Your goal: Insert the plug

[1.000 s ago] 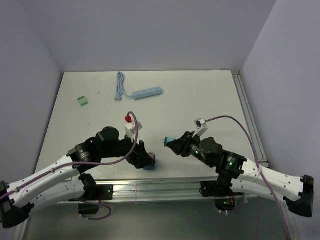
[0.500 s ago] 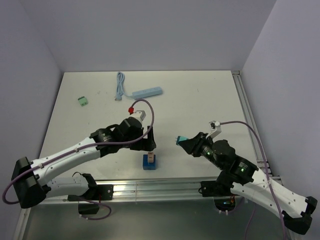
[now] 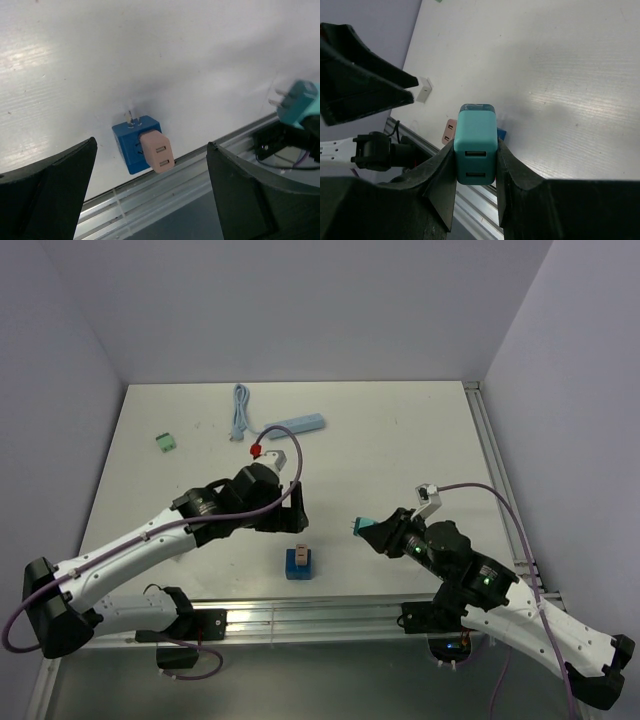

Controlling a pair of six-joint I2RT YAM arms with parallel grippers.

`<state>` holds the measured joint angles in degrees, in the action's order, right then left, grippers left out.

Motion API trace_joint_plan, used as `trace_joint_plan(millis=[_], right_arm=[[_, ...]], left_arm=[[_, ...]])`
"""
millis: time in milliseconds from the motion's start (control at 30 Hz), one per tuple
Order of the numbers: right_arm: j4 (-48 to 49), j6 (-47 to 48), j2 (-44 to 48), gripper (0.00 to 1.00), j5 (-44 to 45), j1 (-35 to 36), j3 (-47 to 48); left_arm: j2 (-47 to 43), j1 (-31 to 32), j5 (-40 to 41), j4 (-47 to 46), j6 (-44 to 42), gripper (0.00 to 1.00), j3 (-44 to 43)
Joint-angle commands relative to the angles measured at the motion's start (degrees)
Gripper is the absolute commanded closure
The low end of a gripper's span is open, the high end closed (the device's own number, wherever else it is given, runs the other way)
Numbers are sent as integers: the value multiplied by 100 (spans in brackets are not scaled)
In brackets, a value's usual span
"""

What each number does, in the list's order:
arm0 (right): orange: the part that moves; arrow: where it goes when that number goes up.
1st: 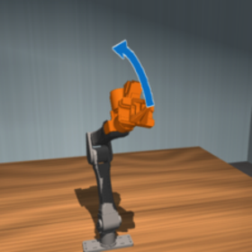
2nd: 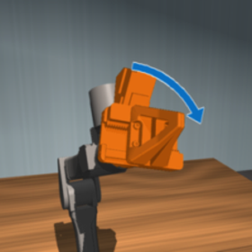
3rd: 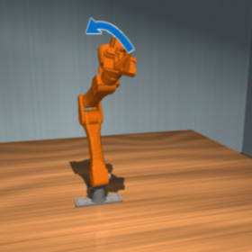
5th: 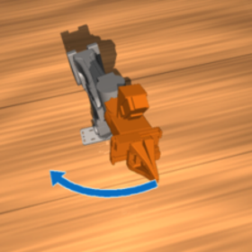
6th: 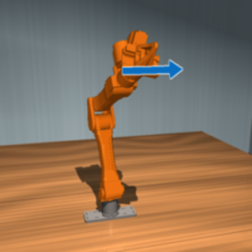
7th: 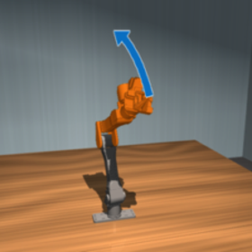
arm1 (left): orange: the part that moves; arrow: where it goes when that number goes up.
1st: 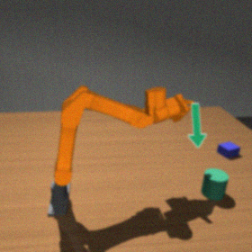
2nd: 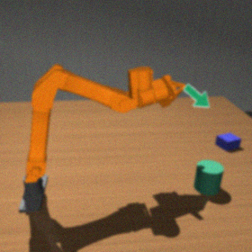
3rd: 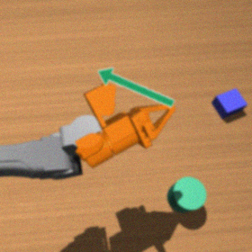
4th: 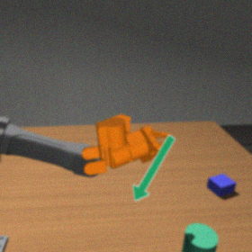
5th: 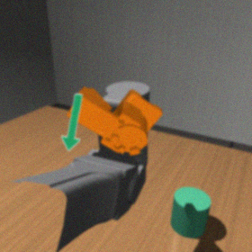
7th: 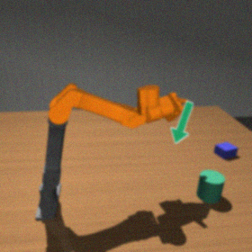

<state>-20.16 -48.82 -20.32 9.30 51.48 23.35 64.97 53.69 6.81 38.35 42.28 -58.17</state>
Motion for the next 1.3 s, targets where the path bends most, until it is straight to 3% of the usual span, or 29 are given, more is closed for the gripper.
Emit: trace_joint_plan(millis=[0, 133, 233, 333, 400, 600, 700, 933, 1167, 1267], right_arm=[[170, 100, 10, 100, -104, -33, 117], [197, 100, 115, 100, -122, -33, 46], [66, 127, 168, 100, -86, -33, 46], [91, 162, 221, 100, -69, -33, 38], [126, 180, 221, 100, -95, -24, 38], [153, 215, 177, 100, -121, -24, 38], [144, 250, 221, 100, -104, -33, 20], [127, 347, 344, 100, -104, -33, -6], [127, 391, 449, 100, -183, -24, -41], [48, 399, 581, 100, -157, -33, -59]], left_arm=[[314, -254, -101, 358, 737, 5, -142], [0, -263, -425, -325, 256, 6, 165], [-405, -263, -916, -975, -613, 6, 358], [-652, -254, -2180, -1373, -1703, 7, 438], [-748, -245, -2429, -1532, -2398, 0, 456], [-496, 308, -1034, -1023, -4366, 1, 447], [-205, 466, -717, -821, -4869, 1, 561], [-985, 906, -707, -1662, -6027, 0, 1343], [-1136, 906, -1839, -1523, -6785, 1, 1510], [-1092, 906, -1841, -1558, -7031, 1, 1624]])
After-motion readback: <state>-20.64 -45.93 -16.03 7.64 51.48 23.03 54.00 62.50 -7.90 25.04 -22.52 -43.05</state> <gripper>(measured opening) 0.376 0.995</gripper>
